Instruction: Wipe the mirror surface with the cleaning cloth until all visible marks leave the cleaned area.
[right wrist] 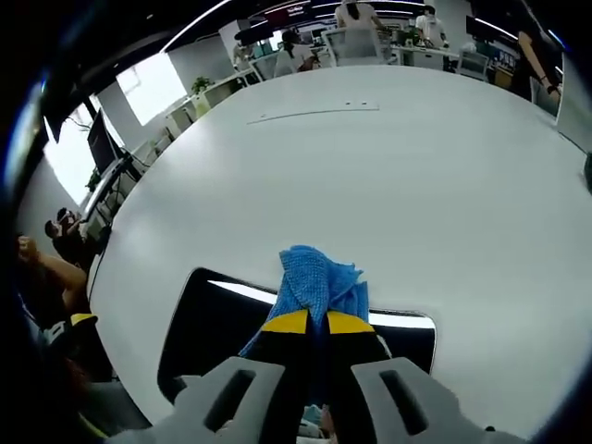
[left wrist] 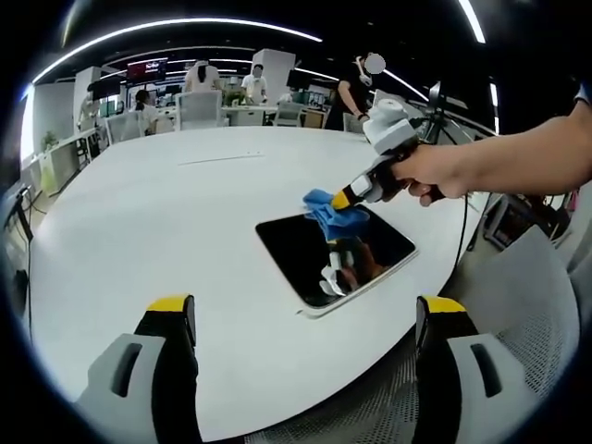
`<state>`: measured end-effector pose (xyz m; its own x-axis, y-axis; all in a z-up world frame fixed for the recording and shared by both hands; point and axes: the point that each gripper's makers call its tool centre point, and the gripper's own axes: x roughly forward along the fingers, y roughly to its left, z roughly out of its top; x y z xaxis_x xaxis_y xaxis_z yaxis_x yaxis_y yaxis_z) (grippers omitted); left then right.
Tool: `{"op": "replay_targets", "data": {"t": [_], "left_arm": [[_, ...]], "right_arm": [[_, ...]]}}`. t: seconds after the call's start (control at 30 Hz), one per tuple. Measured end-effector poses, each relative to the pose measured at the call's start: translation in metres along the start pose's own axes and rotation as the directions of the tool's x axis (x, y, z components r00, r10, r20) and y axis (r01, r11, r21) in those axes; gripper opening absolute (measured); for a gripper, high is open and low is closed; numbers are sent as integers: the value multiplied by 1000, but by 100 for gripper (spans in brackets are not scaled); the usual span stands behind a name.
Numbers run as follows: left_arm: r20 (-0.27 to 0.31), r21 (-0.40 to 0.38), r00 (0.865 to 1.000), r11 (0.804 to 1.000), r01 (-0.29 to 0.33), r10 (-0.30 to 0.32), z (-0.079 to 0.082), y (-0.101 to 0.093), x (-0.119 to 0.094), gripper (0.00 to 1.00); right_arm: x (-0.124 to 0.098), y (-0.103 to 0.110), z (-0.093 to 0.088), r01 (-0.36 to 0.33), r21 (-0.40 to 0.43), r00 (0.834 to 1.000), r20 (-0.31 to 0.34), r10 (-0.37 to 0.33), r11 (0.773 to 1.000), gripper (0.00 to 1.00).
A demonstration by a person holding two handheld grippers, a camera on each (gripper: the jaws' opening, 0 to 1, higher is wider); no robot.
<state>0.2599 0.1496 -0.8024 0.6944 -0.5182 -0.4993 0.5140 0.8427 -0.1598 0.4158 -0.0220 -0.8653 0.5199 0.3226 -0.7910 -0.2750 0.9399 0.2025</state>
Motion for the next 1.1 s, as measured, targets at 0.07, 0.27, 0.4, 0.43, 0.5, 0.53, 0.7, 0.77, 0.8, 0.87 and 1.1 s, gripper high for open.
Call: {"op": "replay_targets", "data": {"t": [0.07,0.27,0.4,0.43,0.5,0.53,0.7,0.77,0.8,0.87,1.1], "left_arm": [[1,1,1000,1000,-2,2,0,0,0,99],[1,5,1000,1000,0,0,0,-1,0,99],[4,4,1000,1000,5,-5,0,-2,0,99],[4,2,1000,1000,6,-6,0,-2,0,99],[-1,-7,1000,1000,14,-14,-1,-3,0,99],[-2,-6,1000,1000,15,-15,-1,-4,0,99],[3,-9,1000,1000,13,-13,0,-5,0,99],[3,-8,1000,1000,13,-13,0,-4,0,99],[3,-10,1000,1000,13,-13,0,-4,0,99],[3,-8,1000,1000,13,-13,0,-4,0,99],[11,-4,1000,1000,8,-8,1,-4,0,99]], "right_arm": [[-2,1,-3,9,5,1000,6,-9,1000,0],[-10,5,-16,13,17,1000,9,-13,1000,0],[-15,7,-23,13,23,1000,13,-13,1000,0],[-16,7,-25,12,24,1000,14,-12,1000,0],[-19,7,-29,10,25,1000,17,-11,1000,0],[-21,7,-31,10,29,1000,17,-10,1000,0],[-28,9,-42,5,36,1000,27,-6,999,0],[-30,10,-45,3,36,1000,29,-4,999,0],[-31,9,-46,2,39,1000,31,-3,999,0],[-32,9,-49,0,45,999,32,-1,999,0],[-40,13,-60,-11,59,999,33,9,998,0]]}}
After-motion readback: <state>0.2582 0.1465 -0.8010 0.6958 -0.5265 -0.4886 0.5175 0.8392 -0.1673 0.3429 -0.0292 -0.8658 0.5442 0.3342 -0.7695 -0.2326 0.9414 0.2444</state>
